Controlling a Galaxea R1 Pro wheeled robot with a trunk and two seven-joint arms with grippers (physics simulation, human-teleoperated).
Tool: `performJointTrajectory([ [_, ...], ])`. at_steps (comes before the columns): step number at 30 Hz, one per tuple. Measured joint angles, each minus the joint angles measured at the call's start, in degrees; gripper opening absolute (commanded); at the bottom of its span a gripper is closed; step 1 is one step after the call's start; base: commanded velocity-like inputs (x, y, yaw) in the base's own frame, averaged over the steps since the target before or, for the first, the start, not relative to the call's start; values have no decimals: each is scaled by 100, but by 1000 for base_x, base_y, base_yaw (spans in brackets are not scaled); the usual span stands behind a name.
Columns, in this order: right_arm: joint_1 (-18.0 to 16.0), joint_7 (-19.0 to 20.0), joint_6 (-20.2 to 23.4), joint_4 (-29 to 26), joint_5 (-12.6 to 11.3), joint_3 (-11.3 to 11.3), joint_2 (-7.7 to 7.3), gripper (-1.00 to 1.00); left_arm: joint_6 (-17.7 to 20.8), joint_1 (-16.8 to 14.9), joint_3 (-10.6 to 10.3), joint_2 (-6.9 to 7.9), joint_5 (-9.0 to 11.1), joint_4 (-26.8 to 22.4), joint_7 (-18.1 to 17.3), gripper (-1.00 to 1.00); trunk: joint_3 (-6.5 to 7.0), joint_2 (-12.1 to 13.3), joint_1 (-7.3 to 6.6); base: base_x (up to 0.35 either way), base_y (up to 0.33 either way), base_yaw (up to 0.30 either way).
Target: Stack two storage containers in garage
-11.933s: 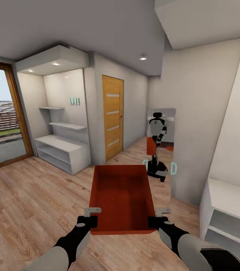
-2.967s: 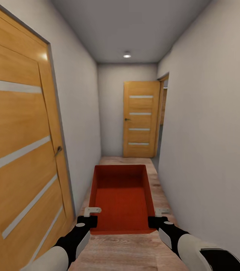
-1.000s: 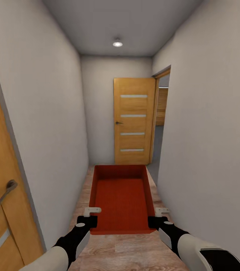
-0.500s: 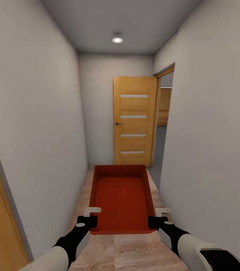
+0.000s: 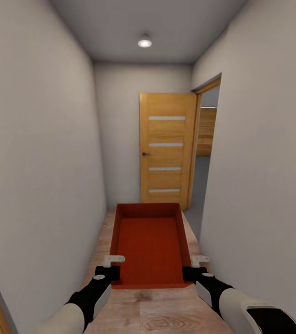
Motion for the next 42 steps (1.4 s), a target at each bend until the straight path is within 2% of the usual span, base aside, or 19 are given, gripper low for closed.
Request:
performJointTrajectory([
  [42, 0, 0, -1, 0, 0, 0, 0, -100, 0, 0, 0, 0, -1, 0, 0, -100, 0, 0, 0, 322, 0, 0],
])
